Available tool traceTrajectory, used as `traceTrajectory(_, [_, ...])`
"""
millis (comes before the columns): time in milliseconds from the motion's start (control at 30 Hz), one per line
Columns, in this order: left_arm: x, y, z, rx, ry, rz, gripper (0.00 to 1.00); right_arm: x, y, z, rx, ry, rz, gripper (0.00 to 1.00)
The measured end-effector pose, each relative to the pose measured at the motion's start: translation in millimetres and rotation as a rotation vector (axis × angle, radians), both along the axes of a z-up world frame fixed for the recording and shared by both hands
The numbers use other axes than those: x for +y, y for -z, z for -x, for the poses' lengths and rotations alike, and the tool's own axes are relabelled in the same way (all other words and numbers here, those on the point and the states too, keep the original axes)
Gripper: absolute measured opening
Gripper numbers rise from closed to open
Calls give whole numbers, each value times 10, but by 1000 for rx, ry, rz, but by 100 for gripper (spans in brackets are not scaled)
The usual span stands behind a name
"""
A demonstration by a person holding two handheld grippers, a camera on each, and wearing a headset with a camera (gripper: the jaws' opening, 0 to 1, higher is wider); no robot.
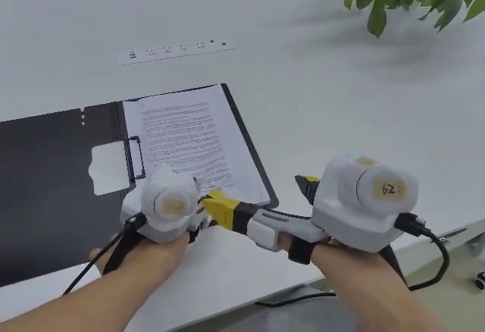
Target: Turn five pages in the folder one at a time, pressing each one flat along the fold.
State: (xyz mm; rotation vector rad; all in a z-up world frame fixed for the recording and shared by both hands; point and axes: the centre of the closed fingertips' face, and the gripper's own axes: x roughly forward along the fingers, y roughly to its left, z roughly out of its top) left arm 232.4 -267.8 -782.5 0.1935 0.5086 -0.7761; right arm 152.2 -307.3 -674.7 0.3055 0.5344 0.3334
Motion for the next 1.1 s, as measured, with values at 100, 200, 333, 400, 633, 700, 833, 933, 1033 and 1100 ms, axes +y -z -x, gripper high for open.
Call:
traceTrajectory(100, [28, 12, -42, 6, -19, -1, 12, -24, 31, -37, 5, 4, -2, 100])
traceTrajectory(200, [29, 12, -43, 3, -13, -9, 9, -46, 76, -75, 11, 8, -5, 100])
traceTrajectory(333, [8, 10, -38, 4, -3, -21, 5, -64, 158, -140, 28, 17, -13, 98])
traceTrajectory(400, [10, 8, -40, 14, -13, -9, 4, -59, 197, -179, 31, 19, -15, 97])
traceTrajectory(633, [14, 13, -54, 75, -68, 48, 2, -48, 278, -266, 43, 21, -24, 95])
traceTrajectory(700, [17, 9, -59, 98, -85, 72, 1, -45, 293, -281, 46, 22, -24, 95])
traceTrajectory(833, [30, 3, -58, 144, -117, 119, 0, -39, 314, -300, 49, 22, -33, 94])
traceTrajectory(933, [29, 8, -58, 156, -126, 133, 0, -41, 360, -309, 59, 22, -38, 91])
traceTrajectory(1033, [23, 4, -50, 154, -123, 130, 0, -33, 422, -306, 75, 20, -41, 84])
traceTrajectory(1100, [23, 1, -46, 152, -123, 130, 0, -32, 459, -307, 84, 23, -54, 78])
